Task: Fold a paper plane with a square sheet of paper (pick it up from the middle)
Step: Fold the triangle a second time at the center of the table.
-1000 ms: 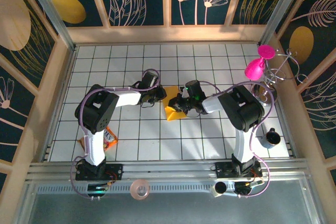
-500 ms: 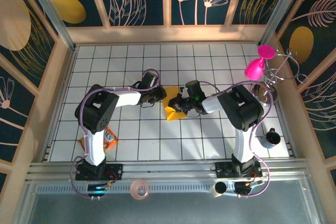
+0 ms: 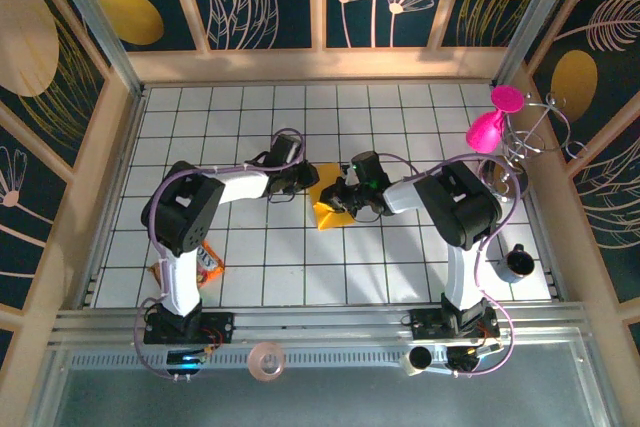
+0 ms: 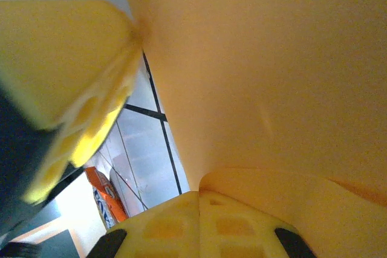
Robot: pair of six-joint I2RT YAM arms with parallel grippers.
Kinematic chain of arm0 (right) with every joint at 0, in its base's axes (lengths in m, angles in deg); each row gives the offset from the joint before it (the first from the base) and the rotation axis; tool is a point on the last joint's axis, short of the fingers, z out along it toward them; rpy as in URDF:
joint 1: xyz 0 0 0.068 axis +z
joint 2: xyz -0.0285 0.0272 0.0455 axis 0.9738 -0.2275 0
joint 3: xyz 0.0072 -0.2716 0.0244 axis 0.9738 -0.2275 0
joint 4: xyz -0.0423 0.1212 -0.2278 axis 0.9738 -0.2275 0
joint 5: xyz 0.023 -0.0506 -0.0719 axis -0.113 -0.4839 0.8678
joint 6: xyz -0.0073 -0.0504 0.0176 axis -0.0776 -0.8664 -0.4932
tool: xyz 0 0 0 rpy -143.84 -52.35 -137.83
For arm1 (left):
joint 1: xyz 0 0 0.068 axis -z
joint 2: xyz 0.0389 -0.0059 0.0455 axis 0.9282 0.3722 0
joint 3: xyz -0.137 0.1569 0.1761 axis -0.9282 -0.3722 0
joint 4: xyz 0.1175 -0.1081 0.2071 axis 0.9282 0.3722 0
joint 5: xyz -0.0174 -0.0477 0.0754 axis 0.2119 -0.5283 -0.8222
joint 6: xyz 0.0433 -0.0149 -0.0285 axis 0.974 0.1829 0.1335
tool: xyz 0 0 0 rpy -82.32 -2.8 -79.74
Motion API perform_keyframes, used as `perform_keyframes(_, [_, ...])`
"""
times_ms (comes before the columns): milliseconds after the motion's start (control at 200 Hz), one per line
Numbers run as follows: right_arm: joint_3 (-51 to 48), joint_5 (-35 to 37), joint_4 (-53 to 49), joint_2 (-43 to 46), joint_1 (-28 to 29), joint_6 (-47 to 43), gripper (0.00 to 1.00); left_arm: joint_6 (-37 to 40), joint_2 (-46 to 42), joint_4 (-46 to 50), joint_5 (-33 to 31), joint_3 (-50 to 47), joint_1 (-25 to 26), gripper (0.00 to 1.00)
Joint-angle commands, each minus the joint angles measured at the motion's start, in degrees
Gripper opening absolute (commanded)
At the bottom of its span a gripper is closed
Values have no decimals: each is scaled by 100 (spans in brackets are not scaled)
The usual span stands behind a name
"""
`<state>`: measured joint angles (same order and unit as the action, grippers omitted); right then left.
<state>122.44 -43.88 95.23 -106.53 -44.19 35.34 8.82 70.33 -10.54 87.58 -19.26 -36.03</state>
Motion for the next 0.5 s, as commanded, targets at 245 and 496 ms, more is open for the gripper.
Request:
perform_keyframes(245, [109, 210, -417, -199, 3, -121, 25, -146, -1043, 144, -538, -180, -423, 37])
perform_keyframes(496, [81, 272, -479, -123, -4, -187, 32, -279, -1535, 52, -505, -789, -452, 41])
